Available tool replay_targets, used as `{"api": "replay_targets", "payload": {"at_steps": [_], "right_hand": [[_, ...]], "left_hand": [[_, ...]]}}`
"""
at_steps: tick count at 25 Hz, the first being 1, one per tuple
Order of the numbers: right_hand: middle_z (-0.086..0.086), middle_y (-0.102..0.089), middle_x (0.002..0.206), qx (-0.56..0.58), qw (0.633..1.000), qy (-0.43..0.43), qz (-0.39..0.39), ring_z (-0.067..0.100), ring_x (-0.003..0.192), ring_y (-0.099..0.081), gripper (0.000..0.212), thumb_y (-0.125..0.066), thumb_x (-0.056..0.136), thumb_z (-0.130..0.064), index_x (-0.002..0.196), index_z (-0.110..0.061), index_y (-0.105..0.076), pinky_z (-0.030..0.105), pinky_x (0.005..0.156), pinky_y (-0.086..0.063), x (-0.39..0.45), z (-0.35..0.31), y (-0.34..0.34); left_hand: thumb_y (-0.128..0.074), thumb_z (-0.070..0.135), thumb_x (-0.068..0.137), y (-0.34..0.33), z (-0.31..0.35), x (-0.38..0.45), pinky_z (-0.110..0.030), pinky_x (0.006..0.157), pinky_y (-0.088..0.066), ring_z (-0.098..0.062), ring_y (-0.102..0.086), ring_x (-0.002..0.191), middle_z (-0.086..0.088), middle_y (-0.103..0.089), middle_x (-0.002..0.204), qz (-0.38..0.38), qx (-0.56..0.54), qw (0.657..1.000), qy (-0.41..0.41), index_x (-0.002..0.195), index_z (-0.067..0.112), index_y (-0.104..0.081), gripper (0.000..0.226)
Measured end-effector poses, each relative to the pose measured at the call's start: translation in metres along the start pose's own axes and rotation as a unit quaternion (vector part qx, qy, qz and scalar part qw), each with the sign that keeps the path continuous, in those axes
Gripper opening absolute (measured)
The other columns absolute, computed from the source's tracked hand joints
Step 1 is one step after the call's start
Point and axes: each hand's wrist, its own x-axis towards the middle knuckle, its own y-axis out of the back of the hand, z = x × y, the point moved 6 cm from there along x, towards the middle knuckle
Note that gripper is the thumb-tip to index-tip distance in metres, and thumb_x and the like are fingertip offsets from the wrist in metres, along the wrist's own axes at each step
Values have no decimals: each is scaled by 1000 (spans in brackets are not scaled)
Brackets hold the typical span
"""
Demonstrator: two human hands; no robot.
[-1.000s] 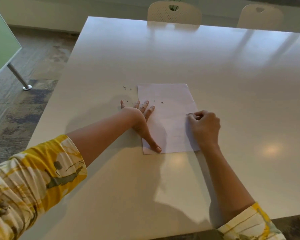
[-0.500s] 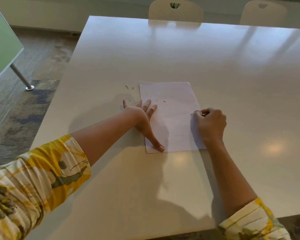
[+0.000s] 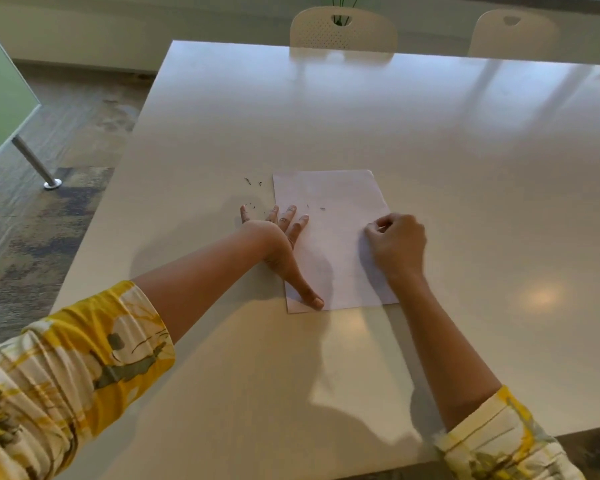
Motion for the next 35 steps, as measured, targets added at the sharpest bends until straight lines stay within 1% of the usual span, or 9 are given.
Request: {"api": "replay_targets", "payload": {"at_steps": [3, 4, 10, 15, 21, 25, 29, 32, 35], "right_hand": [[-3, -68, 66, 63, 979, 138, -136, 2, 54, -60, 10, -66, 86, -20, 83, -13, -73, 11, 50, -41, -58, -45, -52], [-8, -67, 66, 66, 975, 156, -142, -1, 53, -58, 8, -68, 85, -23, 84, -16, -73, 8, 50, -39, -62, -44, -53], [11, -74, 84, -6, 999, -30, 18, 30, 86, -69, 17, -64, 84, -21, 89, -9, -75, 31, 76, -49, 21, 26, 17], [-5, -70, 71, 74, 984, 112, -121, 7, 63, -64, 11, -67, 85, -27, 87, -18, -73, 22, 60, -54, -44, -31, -51], [10, -74, 80, 21, 998, -38, 39, 32, 84, -69, 18, -62, 83, -25, 85, -11, -74, 36, 78, -53, 27, 36, 14], [-1, -69, 72, 49, 997, 53, -17, 20, 72, -67, 12, -65, 85, -25, 83, -15, -70, 22, 60, -46, 1, 6, -23], [5, -73, 77, 52, 998, -23, 33, 26, 79, -69, 17, -66, 84, -27, 85, -12, -74, 31, 74, -52, 28, 34, 6], [6, -72, 78, 26, 999, 13, 16, 26, 77, -67, 15, -65, 86, -23, 86, -10, -73, 26, 69, -44, 25, 26, -3], [-2, -70, 71, 66, 998, 1, 15, 20, 71, -67, 15, -66, 84, -27, 82, -14, -73, 29, 69, -51, 26, 29, 1]], "left_hand": [[-52, 103, 40, 1, 1, 0, -76, 107, 15, -26, 32, 146, 2, 42, 155, 2, 31, 1000, 1, 146, 27, 36, 158], [-51, 103, 41, 0, 2, 1, -76, 107, 14, -26, 32, 146, 2, 42, 156, 4, 36, 999, -1, 146, 26, 36, 157], [-60, 100, 34, 1, 1, -3, -73, 108, 18, -25, 32, 146, 6, 42, 155, 3, -2, 1000, 3, 145, 29, 37, 164], [-53, 104, 35, 1, 3, -2, -76, 107, 16, -27, 32, 146, 2, 42, 155, -2, 31, 1000, 3, 142, 25, 39, 161], [-60, 100, 30, 0, 1, -2, -74, 108, 18, -25, 33, 146, 6, 44, 154, 3, -6, 1000, -1, 145, 30, 38, 167], [-60, 99, 31, 2, 2, 0, -73, 107, 19, -27, 33, 146, 4, 43, 155, 2, 0, 1000, 4, 145, 29, 38, 166], [-59, 99, 28, 2, 2, -2, -73, 108, 18, -26, 33, 146, 5, 44, 154, 1, -6, 1000, -1, 145, 29, 38, 167], [-61, 99, 35, 1, 1, -2, -73, 108, 19, -26, 32, 146, 5, 42, 155, 5, -6, 1000, 2, 146, 29, 37, 164], [-60, 100, 36, 2, 1, -4, -73, 107, 19, -25, 32, 147, 6, 42, 155, 6, -3, 1000, 4, 146, 30, 37, 162]]}}
